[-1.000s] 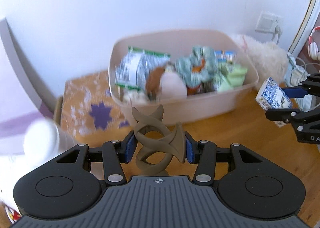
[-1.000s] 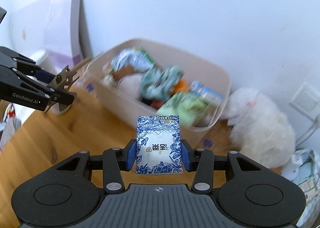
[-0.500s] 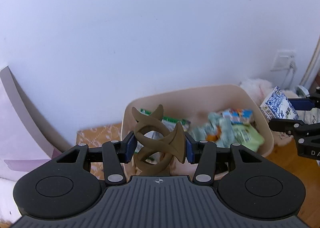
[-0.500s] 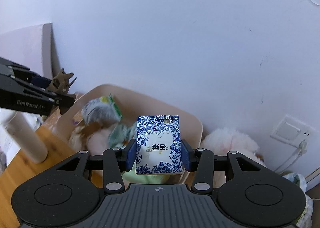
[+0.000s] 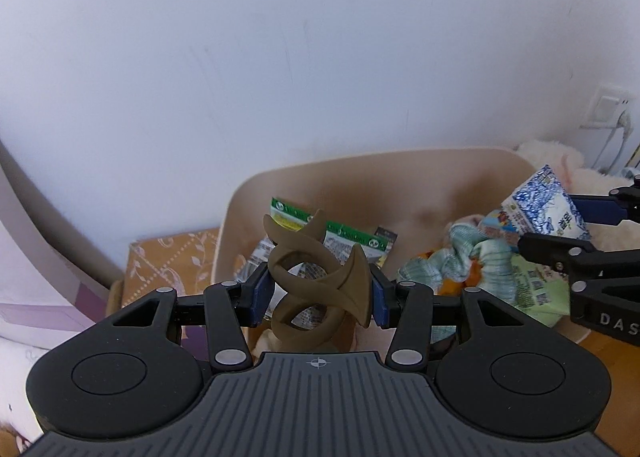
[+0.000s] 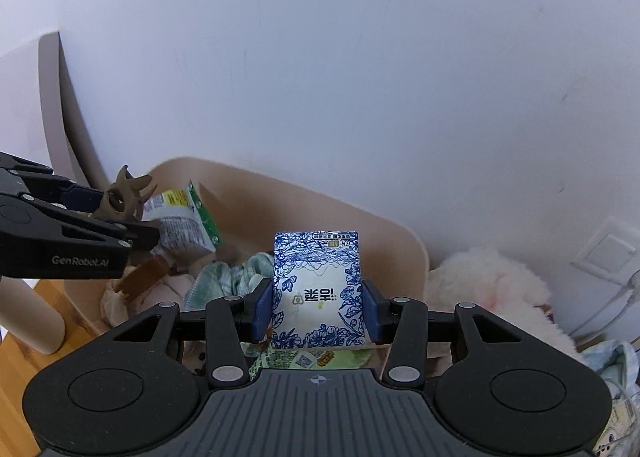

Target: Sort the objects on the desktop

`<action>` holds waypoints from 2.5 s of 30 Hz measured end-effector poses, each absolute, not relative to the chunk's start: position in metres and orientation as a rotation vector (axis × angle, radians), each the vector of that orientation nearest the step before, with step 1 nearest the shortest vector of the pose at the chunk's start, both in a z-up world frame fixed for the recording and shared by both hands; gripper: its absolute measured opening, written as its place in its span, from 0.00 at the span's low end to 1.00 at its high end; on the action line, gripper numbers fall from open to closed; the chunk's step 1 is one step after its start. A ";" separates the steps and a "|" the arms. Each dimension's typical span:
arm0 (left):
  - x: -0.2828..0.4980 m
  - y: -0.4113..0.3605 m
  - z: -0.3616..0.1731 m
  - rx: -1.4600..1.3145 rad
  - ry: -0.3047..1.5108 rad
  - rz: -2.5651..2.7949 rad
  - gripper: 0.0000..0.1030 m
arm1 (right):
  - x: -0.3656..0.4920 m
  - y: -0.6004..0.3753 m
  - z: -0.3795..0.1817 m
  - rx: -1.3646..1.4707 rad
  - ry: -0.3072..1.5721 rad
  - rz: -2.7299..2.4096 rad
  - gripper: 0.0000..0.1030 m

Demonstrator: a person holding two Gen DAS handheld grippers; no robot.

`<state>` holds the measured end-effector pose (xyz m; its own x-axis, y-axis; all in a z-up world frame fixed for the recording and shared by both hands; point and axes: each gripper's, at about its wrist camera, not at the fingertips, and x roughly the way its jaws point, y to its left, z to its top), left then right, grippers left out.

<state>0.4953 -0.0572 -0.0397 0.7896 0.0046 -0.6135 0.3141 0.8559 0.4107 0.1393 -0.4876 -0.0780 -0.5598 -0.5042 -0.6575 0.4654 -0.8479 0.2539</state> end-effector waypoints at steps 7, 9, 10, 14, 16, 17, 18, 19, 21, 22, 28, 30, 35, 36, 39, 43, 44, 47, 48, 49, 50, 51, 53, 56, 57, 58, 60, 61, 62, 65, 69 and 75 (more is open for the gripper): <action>0.512 -0.062 -0.057 0.502 0.681 -0.185 0.48 | 0.126 -0.504 -0.102 1.074 -0.059 -2.355 0.42; 0.514 -0.064 -0.058 0.494 0.700 -0.199 0.48 | 0.125 -0.508 -0.105 1.082 -0.056 -2.351 0.41; 0.514 -0.064 -0.058 0.485 0.701 -0.206 0.50 | 0.123 -0.509 -0.105 1.083 -0.055 -2.351 0.41; 0.512 -0.058 -0.057 0.456 0.700 -0.205 0.68 | 0.123 -0.511 -0.106 1.075 -0.034 -2.350 0.56; 0.515 -0.060 -0.058 0.439 0.694 -0.198 0.72 | 0.124 -0.510 -0.105 1.077 -0.036 -2.348 0.71; 0.515 -0.060 -0.058 0.432 0.694 -0.201 0.72 | 0.125 -0.509 -0.105 1.076 -0.044 -2.350 0.76; 0.514 -0.060 -0.057 0.429 0.692 -0.203 0.72 | 0.126 -0.508 -0.104 1.074 -0.055 -2.350 0.83; 0.513 -0.060 -0.055 0.427 0.689 -0.204 0.72 | 0.127 -0.506 -0.103 1.072 -0.067 -2.352 0.86; 0.512 -0.061 -0.053 0.428 0.681 -0.205 0.73 | 0.128 -0.504 -0.102 1.071 -0.084 -2.356 0.89; 0.510 -0.061 -0.050 0.430 0.678 -0.207 0.73 | 0.129 -0.502 -0.100 1.071 -0.093 -2.357 0.94; 0.497 -0.061 -0.039 0.446 0.658 -0.211 0.73 | 0.136 -0.490 -0.090 1.062 -0.145 -2.367 1.00; 0.489 -0.063 -0.034 0.454 0.647 -0.213 0.73 | 0.139 -0.486 -0.086 1.060 -0.155 -2.370 1.00; 0.464 -0.063 -0.021 0.457 0.597 -0.208 0.73 | 0.148 -0.478 -0.076 1.072 -0.176 -2.377 1.00; 0.459 -0.064 -0.018 0.458 0.593 -0.210 0.73 | 0.151 -0.475 -0.074 1.076 -0.180 -2.375 1.00; 0.442 -0.062 -0.010 0.456 0.579 -0.213 0.73 | 0.162 -0.467 -0.066 1.069 -0.189 -2.392 1.00; 0.415 -0.058 0.000 0.457 0.554 -0.219 0.73 | 0.185 -0.455 -0.051 1.043 -0.186 -2.417 1.00; 0.408 -0.057 0.003 0.460 0.546 -0.222 0.73 | 0.191 -0.452 -0.048 1.034 -0.179 -2.423 1.00; 0.384 -0.054 0.008 0.476 0.533 -0.233 0.73 | 0.211 -0.445 -0.037 1.003 -0.138 -2.437 1.00; 0.377 -0.053 0.010 0.479 0.532 -0.241 0.73 | 0.218 -0.443 -0.034 0.993 -0.125 -2.442 1.00; 0.371 -0.051 0.011 0.480 0.533 -0.252 0.73 | 0.224 -0.441 -0.030 0.984 -0.118 -2.443 1.00; 0.363 -0.048 0.012 0.482 0.532 -0.261 0.73 | 0.231 -0.438 -0.027 0.976 -0.113 -2.443 1.00; 0.355 -0.046 0.013 0.483 0.529 -0.265 0.73 | 0.237 -0.436 -0.025 0.970 -0.110 -2.445 1.00; 0.340 -0.041 0.013 0.485 0.523 -0.271 0.73 | 0.252 -0.432 -0.021 0.956 -0.104 -2.456 1.00; 0.317 -0.032 0.014 0.480 0.527 -0.270 0.73 | 0.270 -0.425 -0.016 0.958 -0.121 -2.452 1.00; 0.308 -0.030 0.016 0.477 0.530 -0.272 0.73 | 0.277 -0.423 -0.014 0.959 -0.129 -2.448 1.00; 0.302 -0.027 0.016 0.474 0.536 -0.275 0.73 | 0.283 -0.422 -0.013 0.959 -0.132 -2.446 1.00; 0.287 -0.022 0.015 0.479 0.538 -0.290 0.73 | 0.296 -0.419 -0.010 0.953 -0.125 -2.454 1.00; 0.279 -0.020 0.015 0.489 0.532 -0.291 0.73 | 0.303 -0.417 -0.008 0.946 -0.121 -2.461 1.00; 0.269 -0.018 0.015 0.503 0.526 -0.290 0.73 | 0.310 -0.416 -0.006 0.939 -0.118 -2.460 1.00; 0.248 -0.012 0.016 0.523 0.515 -0.293 0.73 | 0.329 -0.412 -0.001 0.932 -0.112 -2.448 1.00; 0.220 -0.004 0.016 0.534 0.495 -0.297 0.73 | 0.352 -0.406 0.008 0.918 -0.116 -2.438 1.00; 0.178 0.009 0.017 0.523 0.496 -0.307 0.73 | 0.384 -0.396 0.021 0.901 -0.143 -2.427 1.00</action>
<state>0.1778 0.0088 0.0173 0.8387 -0.1530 -0.5226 0.3993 0.8253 0.3993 0.3844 -0.3956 0.0211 -0.6294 -0.5238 -0.5740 0.4527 -0.8475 0.2771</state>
